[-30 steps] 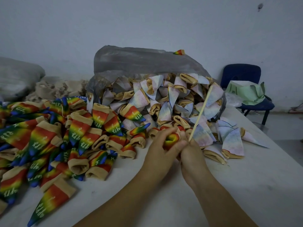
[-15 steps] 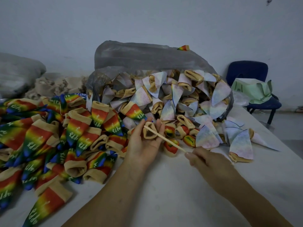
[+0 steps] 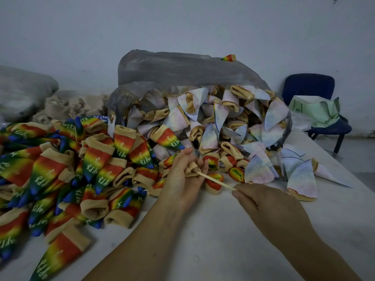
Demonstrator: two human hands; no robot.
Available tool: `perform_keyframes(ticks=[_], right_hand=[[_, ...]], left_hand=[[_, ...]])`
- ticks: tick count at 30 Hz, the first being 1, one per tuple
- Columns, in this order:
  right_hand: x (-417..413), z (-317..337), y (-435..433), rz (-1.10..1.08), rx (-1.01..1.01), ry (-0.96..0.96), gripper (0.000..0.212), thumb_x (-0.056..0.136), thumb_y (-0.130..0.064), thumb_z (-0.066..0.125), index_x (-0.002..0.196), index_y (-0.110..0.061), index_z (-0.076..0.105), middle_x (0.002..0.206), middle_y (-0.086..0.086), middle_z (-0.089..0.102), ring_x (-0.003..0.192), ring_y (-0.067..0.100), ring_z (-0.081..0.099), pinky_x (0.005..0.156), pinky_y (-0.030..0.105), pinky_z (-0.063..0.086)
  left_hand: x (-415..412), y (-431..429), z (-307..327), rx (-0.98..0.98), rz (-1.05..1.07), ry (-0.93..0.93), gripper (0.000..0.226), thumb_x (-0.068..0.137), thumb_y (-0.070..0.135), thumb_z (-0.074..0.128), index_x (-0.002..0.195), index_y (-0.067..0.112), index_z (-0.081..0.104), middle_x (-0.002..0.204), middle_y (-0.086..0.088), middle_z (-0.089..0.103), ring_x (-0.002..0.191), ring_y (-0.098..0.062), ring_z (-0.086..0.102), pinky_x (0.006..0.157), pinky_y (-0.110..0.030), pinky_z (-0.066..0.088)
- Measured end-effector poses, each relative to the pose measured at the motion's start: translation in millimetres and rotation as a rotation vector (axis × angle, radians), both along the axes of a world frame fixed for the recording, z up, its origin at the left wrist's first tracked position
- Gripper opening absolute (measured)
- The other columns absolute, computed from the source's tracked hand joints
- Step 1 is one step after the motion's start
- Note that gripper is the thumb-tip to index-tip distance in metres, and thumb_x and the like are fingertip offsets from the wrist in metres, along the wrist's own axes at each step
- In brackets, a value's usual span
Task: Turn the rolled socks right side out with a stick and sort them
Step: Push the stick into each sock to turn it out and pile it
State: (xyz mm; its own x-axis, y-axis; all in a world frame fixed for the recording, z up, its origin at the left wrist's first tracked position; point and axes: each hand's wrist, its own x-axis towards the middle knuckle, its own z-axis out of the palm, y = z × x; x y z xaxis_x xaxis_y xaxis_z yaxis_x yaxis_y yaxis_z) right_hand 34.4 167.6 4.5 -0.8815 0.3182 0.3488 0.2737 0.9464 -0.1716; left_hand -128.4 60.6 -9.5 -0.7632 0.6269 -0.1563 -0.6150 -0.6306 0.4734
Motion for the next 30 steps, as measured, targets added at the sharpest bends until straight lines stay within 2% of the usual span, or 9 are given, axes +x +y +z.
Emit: perform_keyframes(ticks=[5, 8, 10, 14, 19, 22, 24, 27, 30], right_hand=[[-2, -3, -4, -0.048, -0.015, 0.051, 0.062, 0.080, -0.066, 0.007, 0.091, -0.035, 0.059, 0.069, -0.011, 0.057, 0.067, 0.006, 0.055, 0.058, 0.023, 0.041], [-8, -7, -15, -0.053, -0.075, 0.075, 0.056, 0.082, -0.064, 0.011, 0.083, -0.033, 0.057, 0.051, -0.009, 0.040, 0.053, 0.007, 0.046, 0.049, 0.024, 0.032], [-12, -12, -23, -0.069, -0.181, 0.069, 0.052, 0.084, -0.065, 0.015, 0.085, -0.034, 0.056, 0.055, -0.009, 0.048, 0.056, 0.005, 0.049, 0.052, 0.024, 0.037], [-16, -20, -27, -0.081, -0.541, 0.072, 0.030, 0.093, -0.054, 0.037, 0.079, -0.038, 0.058, 0.082, -0.004, 0.069, 0.074, 0.005, 0.058, 0.070, 0.030, 0.047], [-15, -20, -22, -0.079, -0.547, 0.082, 0.026, 0.090, -0.057, 0.037, 0.071, -0.048, 0.052, 0.081, -0.008, 0.070, 0.076, 0.002, 0.059, 0.071, 0.029, 0.049], [-13, -16, -13, -0.053, -0.443, 0.086, 0.039, 0.079, -0.070, 0.021, 0.071, -0.046, 0.051, 0.069, -0.010, 0.065, 0.067, 0.000, 0.057, 0.060, 0.023, 0.044], [-11, -13, -3, -0.036, -0.347, 0.080, 0.049, 0.075, -0.075, 0.017, 0.074, -0.040, 0.052, 0.061, -0.011, 0.058, 0.065, -0.002, 0.055, 0.051, 0.019, 0.037], [-8, -7, 8, -0.030, -0.258, 0.038, 0.054, 0.073, -0.078, 0.017, 0.078, -0.036, 0.051, 0.075, -0.025, 0.055, 0.074, -0.009, 0.050, 0.047, 0.016, 0.031], [-7, -5, 10, -0.001, -0.302, 0.035, 0.058, 0.071, -0.078, 0.019, 0.074, -0.032, 0.054, 0.066, -0.015, 0.056, 0.073, -0.006, 0.051, 0.059, 0.014, 0.037]], left_hand=[[5, 3, 2, 0.204, -0.059, -0.086, 0.008, 0.084, 0.007, 0.064, 0.081, 0.008, 0.057, 0.052, 0.004, 0.035, 0.041, -0.007, 0.039, 0.065, -0.028, 0.057], [7, 3, 3, 0.282, -0.095, -0.102, 0.019, 0.085, 0.022, 0.066, 0.073, 0.007, 0.062, 0.048, 0.005, 0.032, 0.036, -0.006, 0.033, 0.063, -0.024, 0.054], [11, 3, 5, 0.260, -0.098, -0.085, 0.029, 0.085, 0.031, 0.065, 0.066, 0.010, 0.061, 0.046, 0.006, 0.030, 0.034, -0.006, 0.030, 0.059, -0.023, 0.053], [19, 8, 5, 0.103, -0.106, 0.003, 0.045, 0.092, 0.039, 0.059, 0.055, 0.017, 0.048, 0.045, 0.006, 0.026, 0.036, -0.007, 0.026, 0.057, -0.024, 0.051], [26, 12, 1, -0.057, -0.090, 0.117, 0.045, 0.091, 0.029, 0.060, 0.051, 0.019, 0.042, 0.046, 0.003, 0.030, 0.042, -0.010, 0.036, 0.068, -0.029, 0.053], [26, 12, 0, -0.081, -0.115, 0.158, 0.049, 0.096, 0.025, 0.057, 0.049, 0.019, 0.042, 0.047, 0.002, 0.034, 0.046, -0.012, 0.043, 0.076, -0.033, 0.049], [22, 8, 3, -0.033, -0.130, 0.151, 0.047, 0.092, 0.025, 0.059, 0.048, 0.018, 0.044, 0.048, 0.002, 0.037, 0.048, -0.012, 0.047, 0.074, -0.032, 0.052], [18, 2, 5, 0.033, -0.131, 0.117, 0.043, 0.083, 0.025, 0.062, 0.045, 0.017, 0.044, 0.046, 0.003, 0.037, 0.046, -0.011, 0.047, 0.068, -0.030, 0.055], [24, 2, 5, -0.002, -0.169, 0.151, 0.049, 0.086, 0.029, 0.061, 0.043, 0.018, 0.040, 0.042, 0.002, 0.033, 0.042, -0.012, 0.040, 0.066, -0.030, 0.051]])
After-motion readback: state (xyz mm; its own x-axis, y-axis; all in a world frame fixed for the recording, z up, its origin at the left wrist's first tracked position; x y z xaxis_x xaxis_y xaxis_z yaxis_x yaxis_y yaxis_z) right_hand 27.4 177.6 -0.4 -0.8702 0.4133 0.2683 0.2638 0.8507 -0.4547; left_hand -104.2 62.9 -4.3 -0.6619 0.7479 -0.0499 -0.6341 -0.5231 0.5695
